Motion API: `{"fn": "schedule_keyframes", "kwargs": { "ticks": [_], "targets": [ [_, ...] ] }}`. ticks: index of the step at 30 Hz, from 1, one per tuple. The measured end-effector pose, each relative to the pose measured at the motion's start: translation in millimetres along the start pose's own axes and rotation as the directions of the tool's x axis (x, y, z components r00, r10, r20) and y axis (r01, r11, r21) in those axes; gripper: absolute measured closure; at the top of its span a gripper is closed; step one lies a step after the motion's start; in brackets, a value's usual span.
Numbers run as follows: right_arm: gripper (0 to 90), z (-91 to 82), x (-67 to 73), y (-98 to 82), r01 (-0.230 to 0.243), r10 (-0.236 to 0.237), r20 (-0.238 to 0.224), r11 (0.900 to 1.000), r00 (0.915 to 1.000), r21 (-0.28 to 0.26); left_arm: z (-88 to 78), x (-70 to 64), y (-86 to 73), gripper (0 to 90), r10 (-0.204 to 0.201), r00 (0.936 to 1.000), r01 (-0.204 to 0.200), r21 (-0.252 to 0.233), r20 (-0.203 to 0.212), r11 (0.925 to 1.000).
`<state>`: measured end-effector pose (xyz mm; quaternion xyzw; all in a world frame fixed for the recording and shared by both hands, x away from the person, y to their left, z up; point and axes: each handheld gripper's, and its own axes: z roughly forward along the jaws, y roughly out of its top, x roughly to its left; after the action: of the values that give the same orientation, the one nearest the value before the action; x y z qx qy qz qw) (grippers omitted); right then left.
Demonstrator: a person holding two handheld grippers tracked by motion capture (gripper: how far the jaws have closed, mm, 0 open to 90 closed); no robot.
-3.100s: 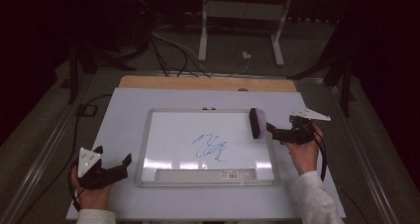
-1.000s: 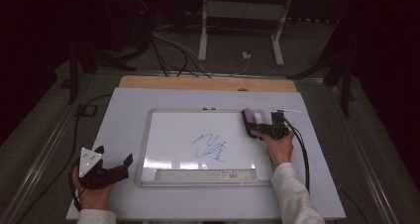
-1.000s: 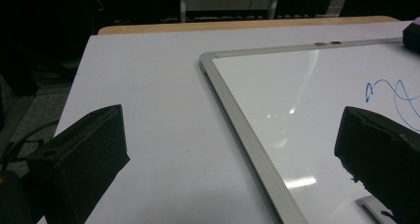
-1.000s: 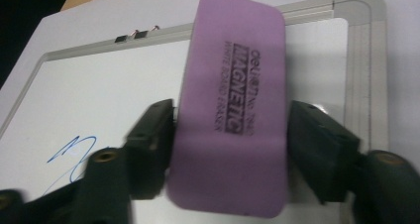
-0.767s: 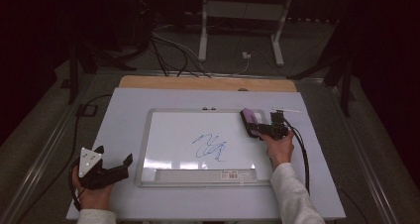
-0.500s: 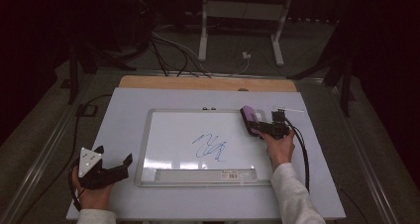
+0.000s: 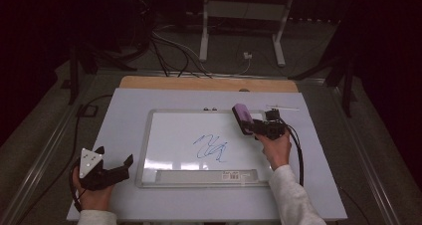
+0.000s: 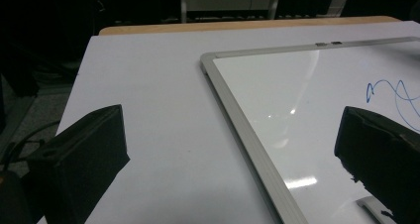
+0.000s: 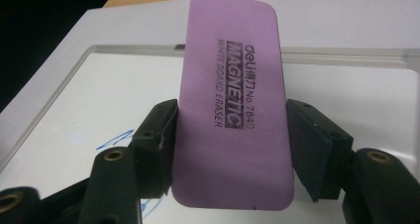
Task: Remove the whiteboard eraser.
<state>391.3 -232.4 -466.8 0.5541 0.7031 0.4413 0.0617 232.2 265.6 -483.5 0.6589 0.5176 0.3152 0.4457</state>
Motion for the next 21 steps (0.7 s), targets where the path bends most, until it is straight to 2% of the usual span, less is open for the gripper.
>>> {"fn": "schedule_keyframes", "kwargs": {
  "ticks": [1, 2, 3, 4, 6, 7, 11, 15, 16, 20, 21],
  "targets": [
    [40.5, 0.0, 0.0, 0.0, 0.0, 0.0, 0.0, 1.0, 1.0, 0.0, -0.1, 0.1, 0.0, 0.8, 0.0, 1.0, 0.0, 0.0, 0.0, 1.0],
    [40.5, 1.8, 6.4, -0.2, 0.026, -0.026, 0.002, 1.0, 0.9997, 0.006, -0.1, 0.3, 0.0, 0.8, 0.0, 1.0, 0.0, 0.0, 0.0, 1.0],
    [40.5, 1.8, 6.4, -0.2, 0.026, -0.026, 0.002, 1.0, 0.9997, 0.006, -0.2, 0.4, 0.0, 0.8, 0.0, 1.0, 0.0, -0.001, 0.0, 1.0],
    [40.5, 4.1, 12.7, -1.0, 0.055, -0.055, 0.003, 0.998, 0.9985, 0.015, -0.3, 0.4, 0.0, 0.8, -0.001, 1.0, 0.001, -0.001, 0.0, 1.0],
    [40.5, 5.5, 15.7, -1.8, 0.066, -0.066, 0.001, 0.998, 0.9978, 0.018, -0.3, 0.6, 0.0, 0.8, -0.001, 1.0, 0.001, -0.001, 0.0, 1.0],
    [40.5, 8.3, 21.3, -3.6, 0.089, -0.089, -0.001, 0.996, 0.996, 0.028, -0.3, 0.6, 0.0, 0.8, -0.001, 1.0, 0.001, -0.001, 0.0, 1.0],
    [40.5, 13.1, 31.2, -7.3, 0.126, -0.125, -0.013, 0.991, 0.992, 0.043, -0.2, 0.5, 0.0, 0.8, 0.0, 1.0, 0.0, -0.001, 0.0, 1.0],
    [40.5, 17.5, 40.5, -12.3, 0.177, -0.176, -0.015, 0.982, 0.9842, 0.066, -0.1, 0.3, -0.1, 0.8, 0.0, 1.0, 0.0, 0.0, 0.0, 1.0],
    [40.5, 17.5, 40.5, -12.3, 0.177, -0.176, -0.015, 0.982, 0.9842, 0.066, -0.1, 0.3, -0.1, 0.8, -0.001, 1.0, 0.001, 0.001, 0.0, 1.0],
    [40.5, 22.3, 50.7, -20.7, 0.234, -0.233, -0.024, 0.968, 0.9723, 0.091, -0.3, 0.6, 0.0, 0.8, -0.001, 1.0, 0.001, -0.001, 0.0, 1.0],
    [40.5, 22.3, 50.7, -20.7, 0.234, -0.233, -0.024, 0.968, 0.9723, 0.091, -0.3, 0.5, -0.1, 0.8, -0.001, 1.0, 0.001, -0.001, 0.0, 1.0]
  ]
}}
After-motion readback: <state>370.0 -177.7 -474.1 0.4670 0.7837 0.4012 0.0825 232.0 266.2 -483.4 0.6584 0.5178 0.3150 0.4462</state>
